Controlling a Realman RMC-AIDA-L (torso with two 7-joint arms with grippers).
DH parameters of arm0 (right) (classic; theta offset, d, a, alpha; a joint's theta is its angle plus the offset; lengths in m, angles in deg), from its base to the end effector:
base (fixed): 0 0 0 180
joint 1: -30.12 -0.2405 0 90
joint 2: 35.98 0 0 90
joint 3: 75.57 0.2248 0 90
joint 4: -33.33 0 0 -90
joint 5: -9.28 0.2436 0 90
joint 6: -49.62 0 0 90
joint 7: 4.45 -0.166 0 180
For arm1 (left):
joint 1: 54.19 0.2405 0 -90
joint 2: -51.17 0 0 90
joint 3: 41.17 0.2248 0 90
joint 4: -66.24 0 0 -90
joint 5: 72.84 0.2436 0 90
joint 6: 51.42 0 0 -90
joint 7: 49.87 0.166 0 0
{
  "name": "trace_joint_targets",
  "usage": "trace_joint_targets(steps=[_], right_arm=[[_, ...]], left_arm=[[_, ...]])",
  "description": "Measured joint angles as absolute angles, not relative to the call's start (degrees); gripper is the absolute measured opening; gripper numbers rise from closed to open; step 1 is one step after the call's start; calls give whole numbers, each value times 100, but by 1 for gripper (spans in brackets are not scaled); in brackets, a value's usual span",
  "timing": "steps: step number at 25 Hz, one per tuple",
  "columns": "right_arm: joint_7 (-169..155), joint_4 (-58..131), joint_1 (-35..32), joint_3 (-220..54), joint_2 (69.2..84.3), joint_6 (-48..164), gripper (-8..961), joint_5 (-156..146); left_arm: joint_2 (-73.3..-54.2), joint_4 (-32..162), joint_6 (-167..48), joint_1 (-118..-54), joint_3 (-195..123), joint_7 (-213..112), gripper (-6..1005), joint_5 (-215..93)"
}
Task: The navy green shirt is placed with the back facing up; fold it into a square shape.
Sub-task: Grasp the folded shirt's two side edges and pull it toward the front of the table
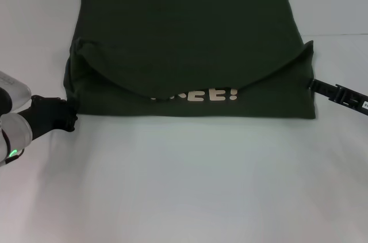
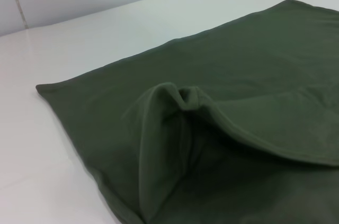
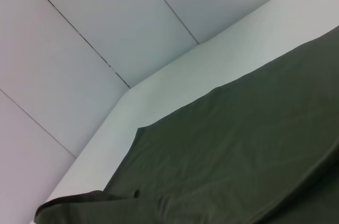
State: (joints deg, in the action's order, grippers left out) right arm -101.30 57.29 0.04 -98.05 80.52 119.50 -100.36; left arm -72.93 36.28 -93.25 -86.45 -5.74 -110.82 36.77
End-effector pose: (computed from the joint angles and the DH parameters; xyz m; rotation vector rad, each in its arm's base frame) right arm 0.3260 0.3784 0.0192 -1.9957 1.3763 0.9090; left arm -0.3308 0.4130 -0.0224 -2.1348 -0.6373 -0.1828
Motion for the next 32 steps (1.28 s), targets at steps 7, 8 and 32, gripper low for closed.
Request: trace_joint_targets(steps=[7, 8, 32], right_arm=[[-10463, 5778, -9, -9865, 7894, 11900, 676, -10384], [-10530, 5804, -15, -9866, 7874, 11887, 676, -10444], [-12532, 6301, -467, -10711, 7870, 11074, 663, -11652]], left_arm=[[-7299, 3230, -9941, -8337, -585, -11535, 5, 3689], [-7299, 3177, -10034, -8286, -589, -11585, 5, 3691], [-7291, 3081, -10091, -8196, -627, -11607, 5, 3694]])
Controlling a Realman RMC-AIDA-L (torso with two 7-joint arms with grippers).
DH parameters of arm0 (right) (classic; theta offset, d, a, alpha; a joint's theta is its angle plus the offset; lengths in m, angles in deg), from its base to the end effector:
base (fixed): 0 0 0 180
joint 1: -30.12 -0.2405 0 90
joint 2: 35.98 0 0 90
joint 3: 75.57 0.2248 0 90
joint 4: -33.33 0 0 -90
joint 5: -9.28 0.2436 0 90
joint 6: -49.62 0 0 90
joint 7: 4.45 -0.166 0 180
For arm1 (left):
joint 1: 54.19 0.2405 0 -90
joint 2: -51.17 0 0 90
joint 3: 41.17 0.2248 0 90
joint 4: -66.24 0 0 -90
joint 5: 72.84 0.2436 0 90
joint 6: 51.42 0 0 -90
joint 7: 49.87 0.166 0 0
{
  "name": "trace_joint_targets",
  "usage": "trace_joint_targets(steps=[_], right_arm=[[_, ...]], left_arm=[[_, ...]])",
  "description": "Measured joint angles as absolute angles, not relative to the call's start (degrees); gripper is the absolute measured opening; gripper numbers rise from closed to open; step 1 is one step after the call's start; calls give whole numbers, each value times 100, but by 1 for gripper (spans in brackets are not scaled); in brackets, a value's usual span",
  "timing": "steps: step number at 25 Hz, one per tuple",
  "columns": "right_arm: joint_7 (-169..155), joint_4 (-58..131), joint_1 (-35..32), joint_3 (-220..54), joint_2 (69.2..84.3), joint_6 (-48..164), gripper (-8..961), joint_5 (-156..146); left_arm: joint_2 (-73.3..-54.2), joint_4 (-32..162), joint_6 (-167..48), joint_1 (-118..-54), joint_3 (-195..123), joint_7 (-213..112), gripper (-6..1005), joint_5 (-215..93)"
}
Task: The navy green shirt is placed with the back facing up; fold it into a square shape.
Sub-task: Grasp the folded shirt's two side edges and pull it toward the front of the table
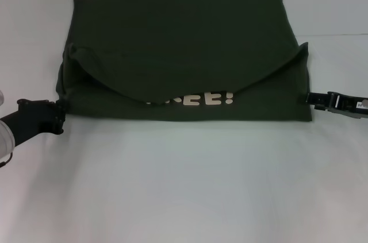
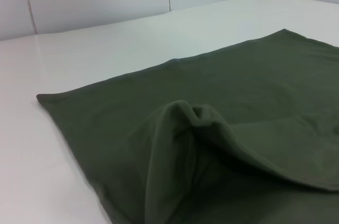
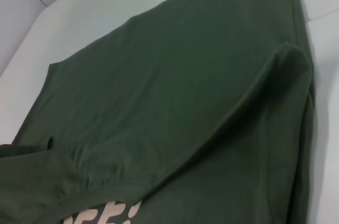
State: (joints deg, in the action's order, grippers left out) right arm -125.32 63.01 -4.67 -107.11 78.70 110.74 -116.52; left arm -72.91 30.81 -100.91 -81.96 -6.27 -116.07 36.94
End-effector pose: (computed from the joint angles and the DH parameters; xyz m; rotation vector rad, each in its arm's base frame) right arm 0.3301 0.4067 0.0225 -1.9812 1.5919 0.5272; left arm -0.3373 0.3969 -0.0013 -2.1258 -0.6957 -0.2856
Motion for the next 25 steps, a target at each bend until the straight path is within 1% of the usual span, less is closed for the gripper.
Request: trace_joint_targets(steps=[7, 19, 25], right_arm=[[-12505, 6164, -459, -10729, 7919, 10840, 653, -11657], [-12415, 6076, -520, -10750, 8065, 10570, 636, -11634], [-12400, 6092, -522, -10749, 8089, 10681, 628, -11600]], left_arm=[[-7284, 3081, -10089, -8207, -627, -11605, 6, 3692], [-7283, 3096, -10089, -8205, -628, -11605, 5, 3684], [-7287, 3101, -10089, -8205, -617, -11605, 6, 3688]])
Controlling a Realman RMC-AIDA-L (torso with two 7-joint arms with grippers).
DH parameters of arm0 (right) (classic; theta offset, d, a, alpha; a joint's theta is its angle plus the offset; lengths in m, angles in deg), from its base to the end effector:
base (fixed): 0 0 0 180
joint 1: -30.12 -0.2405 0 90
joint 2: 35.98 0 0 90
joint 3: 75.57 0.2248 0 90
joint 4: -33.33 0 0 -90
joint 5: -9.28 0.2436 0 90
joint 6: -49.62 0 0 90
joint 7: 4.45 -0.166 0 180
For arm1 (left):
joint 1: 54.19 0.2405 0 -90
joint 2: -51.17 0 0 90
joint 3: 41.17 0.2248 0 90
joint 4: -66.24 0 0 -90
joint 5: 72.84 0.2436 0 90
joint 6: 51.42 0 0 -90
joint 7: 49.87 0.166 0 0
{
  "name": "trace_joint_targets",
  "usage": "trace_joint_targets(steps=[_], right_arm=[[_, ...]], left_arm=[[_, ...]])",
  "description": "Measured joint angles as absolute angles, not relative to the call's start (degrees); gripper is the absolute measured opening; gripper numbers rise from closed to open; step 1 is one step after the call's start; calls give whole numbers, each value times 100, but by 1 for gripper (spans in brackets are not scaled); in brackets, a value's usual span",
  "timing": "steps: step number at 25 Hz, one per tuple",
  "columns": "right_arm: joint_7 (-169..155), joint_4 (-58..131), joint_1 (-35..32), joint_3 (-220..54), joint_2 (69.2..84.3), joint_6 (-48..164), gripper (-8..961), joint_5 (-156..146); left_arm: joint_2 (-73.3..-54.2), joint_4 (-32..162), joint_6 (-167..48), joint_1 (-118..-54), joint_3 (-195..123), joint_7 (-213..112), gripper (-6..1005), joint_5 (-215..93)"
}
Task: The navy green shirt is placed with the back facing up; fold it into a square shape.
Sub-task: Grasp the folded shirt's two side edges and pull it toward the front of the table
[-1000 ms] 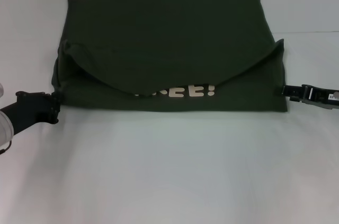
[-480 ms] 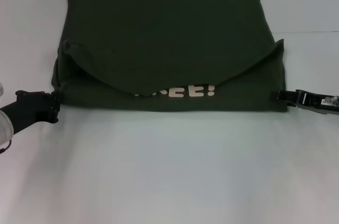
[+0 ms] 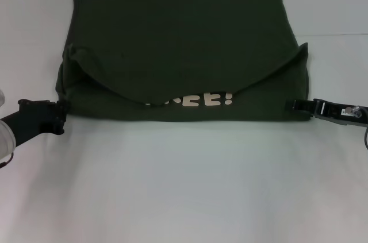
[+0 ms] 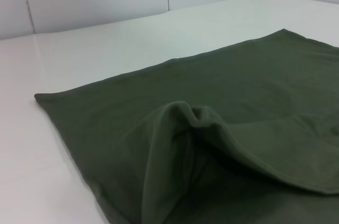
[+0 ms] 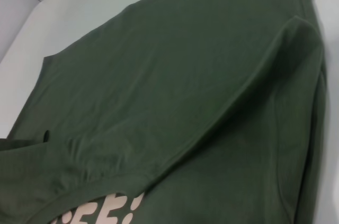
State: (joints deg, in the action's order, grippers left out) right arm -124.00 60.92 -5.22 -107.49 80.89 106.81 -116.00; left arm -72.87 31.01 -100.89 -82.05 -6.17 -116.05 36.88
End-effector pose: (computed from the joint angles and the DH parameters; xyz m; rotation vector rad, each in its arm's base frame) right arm 0.3283 0.4052 -0.0024 -1.9656 1.6079 0.5214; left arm -0.3369 0.3971 -0.0022 -2.1284 -0.6961 -0.2864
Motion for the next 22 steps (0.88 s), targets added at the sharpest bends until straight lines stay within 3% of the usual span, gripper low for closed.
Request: trace_joint_targets(steps=[22], right_arm=[[-12397, 6142, -600, -10721, 8092, 10579, 597, -11585]], left_arm=[[-7289, 3120, -10089, -8242, -592, -11597, 6, 3694]])
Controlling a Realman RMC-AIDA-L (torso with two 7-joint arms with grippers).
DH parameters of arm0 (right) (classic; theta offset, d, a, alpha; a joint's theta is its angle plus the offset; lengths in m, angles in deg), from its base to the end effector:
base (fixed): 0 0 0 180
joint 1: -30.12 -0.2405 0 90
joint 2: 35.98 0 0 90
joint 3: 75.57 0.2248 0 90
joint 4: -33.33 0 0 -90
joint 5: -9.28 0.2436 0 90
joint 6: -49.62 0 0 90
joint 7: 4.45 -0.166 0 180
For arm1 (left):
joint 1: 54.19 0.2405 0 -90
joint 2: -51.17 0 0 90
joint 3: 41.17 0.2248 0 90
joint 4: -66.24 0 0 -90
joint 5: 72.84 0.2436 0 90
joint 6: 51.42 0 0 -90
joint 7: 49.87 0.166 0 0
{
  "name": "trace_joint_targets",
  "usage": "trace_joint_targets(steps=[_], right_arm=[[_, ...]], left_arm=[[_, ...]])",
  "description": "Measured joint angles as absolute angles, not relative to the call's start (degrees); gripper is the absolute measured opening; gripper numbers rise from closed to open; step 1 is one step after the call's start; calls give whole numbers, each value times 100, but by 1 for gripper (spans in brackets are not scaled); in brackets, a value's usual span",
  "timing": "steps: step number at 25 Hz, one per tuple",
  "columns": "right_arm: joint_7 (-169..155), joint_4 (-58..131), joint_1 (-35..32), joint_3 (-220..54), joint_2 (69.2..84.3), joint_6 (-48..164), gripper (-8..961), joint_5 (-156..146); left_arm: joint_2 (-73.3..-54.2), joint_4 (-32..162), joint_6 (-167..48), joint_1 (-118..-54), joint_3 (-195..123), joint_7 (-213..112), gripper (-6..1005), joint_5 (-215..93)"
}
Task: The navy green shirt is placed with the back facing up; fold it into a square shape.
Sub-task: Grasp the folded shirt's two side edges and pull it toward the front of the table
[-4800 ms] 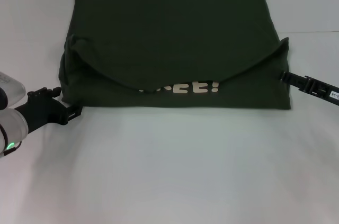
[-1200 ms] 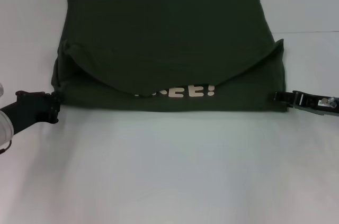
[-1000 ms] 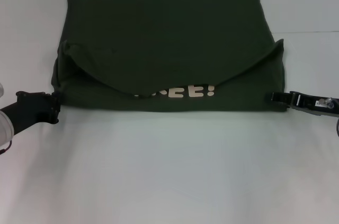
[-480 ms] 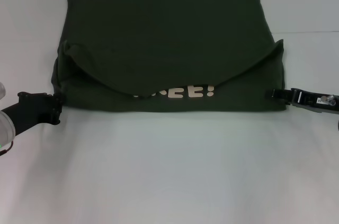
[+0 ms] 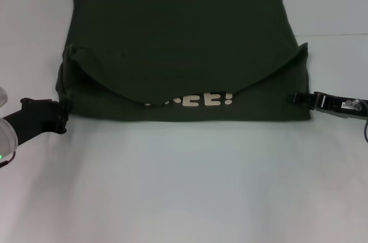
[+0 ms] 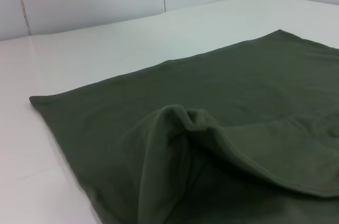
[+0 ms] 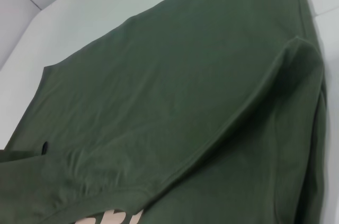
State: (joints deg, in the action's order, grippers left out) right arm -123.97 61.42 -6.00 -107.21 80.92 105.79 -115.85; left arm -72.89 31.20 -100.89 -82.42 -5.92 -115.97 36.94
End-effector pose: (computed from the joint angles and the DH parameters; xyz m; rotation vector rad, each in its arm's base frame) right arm 0.3244 0.4128 0.0020 -1.9554 1.5816 0.5292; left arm -0.3340 0.3987 -0.0042 -2.1377 -0.6885 -0.2875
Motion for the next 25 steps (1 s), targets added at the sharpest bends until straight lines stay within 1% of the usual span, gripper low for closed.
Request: trace_joint_targets(steps=[16, 25], right_arm=[[-12383, 6091, -730, -10748, 8149, 10574, 574, -11587], [-12378, 6067, -653, -10753, 8173, 10490, 562, -11617]], left_arm=[[-7283, 3135, -10090, -8267, -589, -11587, 6, 3694], [-7284, 3135, -10090, -8264, -593, -11588, 5, 3693]])
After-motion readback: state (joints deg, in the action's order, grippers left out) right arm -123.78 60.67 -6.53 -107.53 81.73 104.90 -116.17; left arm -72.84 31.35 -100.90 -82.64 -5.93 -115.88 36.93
